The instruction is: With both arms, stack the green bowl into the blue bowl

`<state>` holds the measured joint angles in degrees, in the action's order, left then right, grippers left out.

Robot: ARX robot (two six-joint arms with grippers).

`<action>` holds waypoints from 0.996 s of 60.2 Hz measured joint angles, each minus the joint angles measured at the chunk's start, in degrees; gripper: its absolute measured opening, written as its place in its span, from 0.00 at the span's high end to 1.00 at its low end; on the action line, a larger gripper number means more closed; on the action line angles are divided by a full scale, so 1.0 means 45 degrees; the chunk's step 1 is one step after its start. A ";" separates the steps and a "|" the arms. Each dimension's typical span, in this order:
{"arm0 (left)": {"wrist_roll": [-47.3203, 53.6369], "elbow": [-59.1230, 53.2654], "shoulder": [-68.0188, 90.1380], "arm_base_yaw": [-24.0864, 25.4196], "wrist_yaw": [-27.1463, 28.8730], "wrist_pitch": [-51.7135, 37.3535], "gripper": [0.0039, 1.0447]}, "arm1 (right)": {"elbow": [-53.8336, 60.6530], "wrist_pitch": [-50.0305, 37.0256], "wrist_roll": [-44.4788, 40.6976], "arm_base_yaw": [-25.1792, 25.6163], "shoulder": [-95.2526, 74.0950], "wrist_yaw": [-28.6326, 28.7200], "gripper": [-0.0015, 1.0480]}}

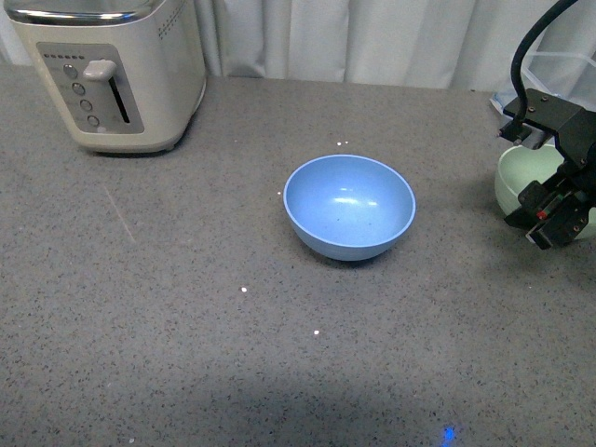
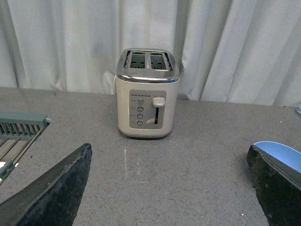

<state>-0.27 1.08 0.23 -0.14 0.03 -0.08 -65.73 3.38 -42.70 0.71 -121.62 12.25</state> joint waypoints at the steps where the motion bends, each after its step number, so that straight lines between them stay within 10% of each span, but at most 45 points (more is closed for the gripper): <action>1: 0.0000 0.0000 0.0000 0.0000 0.0000 0.0000 0.06 | 0.0000 -0.0015 -0.0039 0.0000 0.0000 -0.0029 0.60; 17: 0.0000 0.0000 0.0000 0.0000 -0.0005 0.0000 0.06 | 0.0223 0.0102 -0.0801 -0.0175 0.0398 -0.0355 0.99; 60: 0.0000 0.0000 0.0000 0.0000 0.0000 0.0005 0.06 | -0.0053 0.1996 -0.3594 -0.5644 0.2278 0.0024 0.98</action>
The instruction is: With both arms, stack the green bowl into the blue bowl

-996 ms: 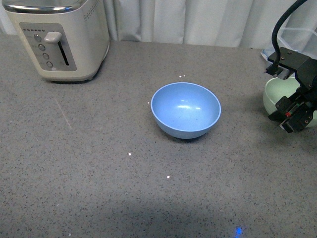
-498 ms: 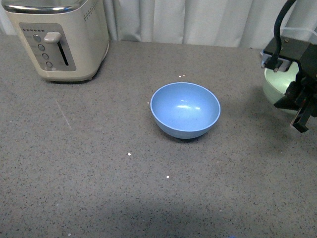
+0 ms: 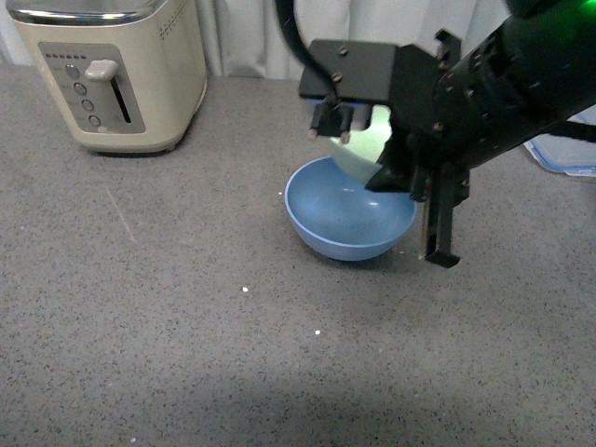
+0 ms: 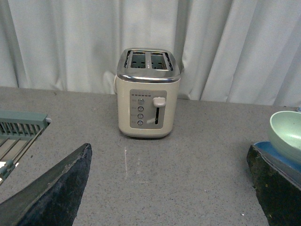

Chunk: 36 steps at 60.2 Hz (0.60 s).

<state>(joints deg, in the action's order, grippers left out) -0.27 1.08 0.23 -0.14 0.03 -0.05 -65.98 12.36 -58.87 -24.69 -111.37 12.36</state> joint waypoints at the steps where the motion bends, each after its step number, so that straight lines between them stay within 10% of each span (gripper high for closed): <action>1: 0.0000 0.0000 0.0000 0.0000 -0.0005 0.0000 0.06 | -0.0083 0.0024 0.0005 -0.0073 -0.0121 -0.0019 0.98; 36: 0.0000 0.0000 0.0000 0.0000 0.0000 0.0005 0.06 | -0.0393 -0.0049 0.0481 -0.0520 -0.0933 -0.0160 0.98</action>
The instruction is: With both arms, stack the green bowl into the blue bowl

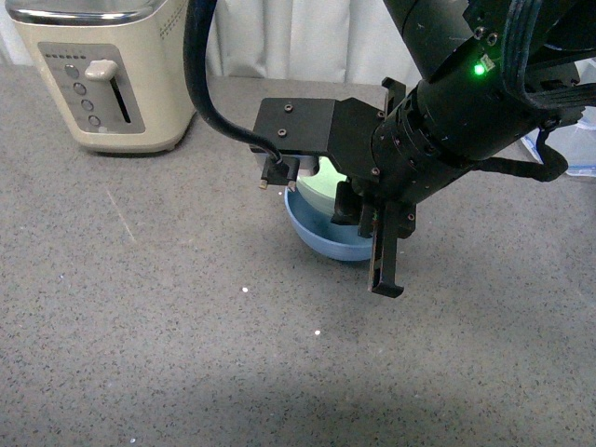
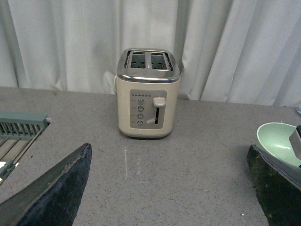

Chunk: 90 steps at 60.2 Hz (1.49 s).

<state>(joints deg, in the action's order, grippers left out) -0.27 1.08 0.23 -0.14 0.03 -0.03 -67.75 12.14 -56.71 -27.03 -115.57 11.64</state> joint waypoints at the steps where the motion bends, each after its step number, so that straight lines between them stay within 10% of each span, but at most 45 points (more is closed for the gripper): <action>1: 0.0000 0.0000 0.0000 0.0000 0.0000 0.0000 0.06 | 0.0000 0.0000 0.0024 0.0005 0.0000 0.0005 0.98; 21: 0.0000 0.0000 0.0000 0.0000 0.0000 0.0000 0.06 | 0.0044 -0.0301 0.1098 0.0175 0.0238 0.0461 0.58; 39: 0.0000 0.0000 0.0000 0.0000 0.0000 0.0000 0.06 | 0.2788 -0.3818 0.6645 0.1535 0.3983 -0.0971 0.07; 57: 0.0000 0.0000 0.0000 0.0000 -0.0005 0.0000 0.06 | 0.7567 -0.5338 1.2405 0.2929 0.7835 -0.3371 0.09; 73: 0.0000 0.0000 0.0000 0.0000 -0.0005 0.0000 0.06 | 1.0142 -0.7067 1.3527 0.3264 0.9457 -0.5241 0.09; 81: 0.0000 0.0000 0.0000 0.0000 0.0024 0.0000 0.06 | 1.2876 -1.5946 1.2755 0.3793 0.9088 -0.4721 0.39; 90: 0.0000 0.0000 -0.0015 0.0000 0.0019 0.0000 0.06 | 1.3493 -1.6019 1.2653 0.4265 1.0739 -0.4284 0.63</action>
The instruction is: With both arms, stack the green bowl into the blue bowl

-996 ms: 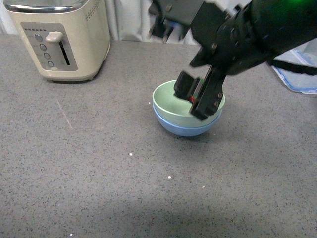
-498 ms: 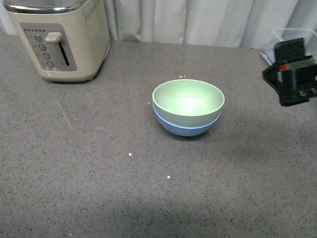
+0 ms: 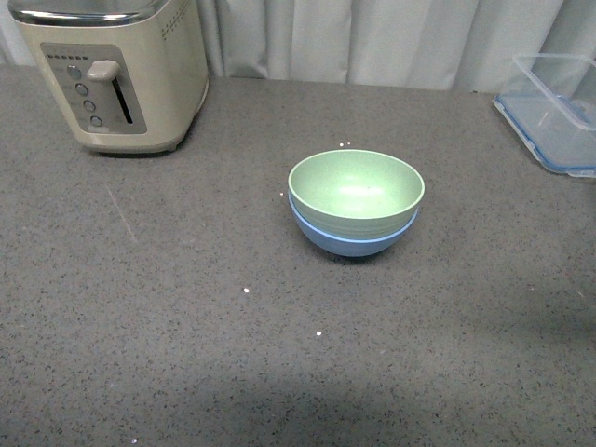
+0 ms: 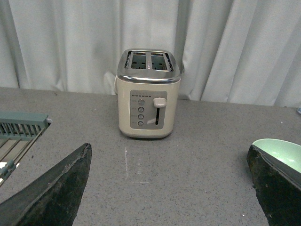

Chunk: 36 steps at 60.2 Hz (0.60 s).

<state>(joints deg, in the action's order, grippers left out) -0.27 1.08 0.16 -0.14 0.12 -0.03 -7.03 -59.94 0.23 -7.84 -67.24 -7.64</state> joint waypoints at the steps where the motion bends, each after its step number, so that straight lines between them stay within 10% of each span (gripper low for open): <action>1: 0.0000 0.0000 0.0005 0.0000 0.0000 0.0000 0.06 | 0.0107 0.0141 0.0000 0.0063 0.0180 0.0053 0.66; 14: 0.0000 0.0000 0.0005 0.0000 0.0000 0.0000 0.06 | 0.0835 0.1681 -0.0063 0.0563 0.2365 0.0568 0.99; 36: 0.0000 0.0000 0.0005 0.0000 0.0000 0.0000 0.06 | 0.1428 0.4609 -0.0049 0.1710 0.5916 0.1676 0.99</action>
<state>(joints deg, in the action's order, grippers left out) -0.27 1.08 0.19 -0.14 0.12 -0.03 -0.60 -39.20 0.01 -0.14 -40.62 -0.10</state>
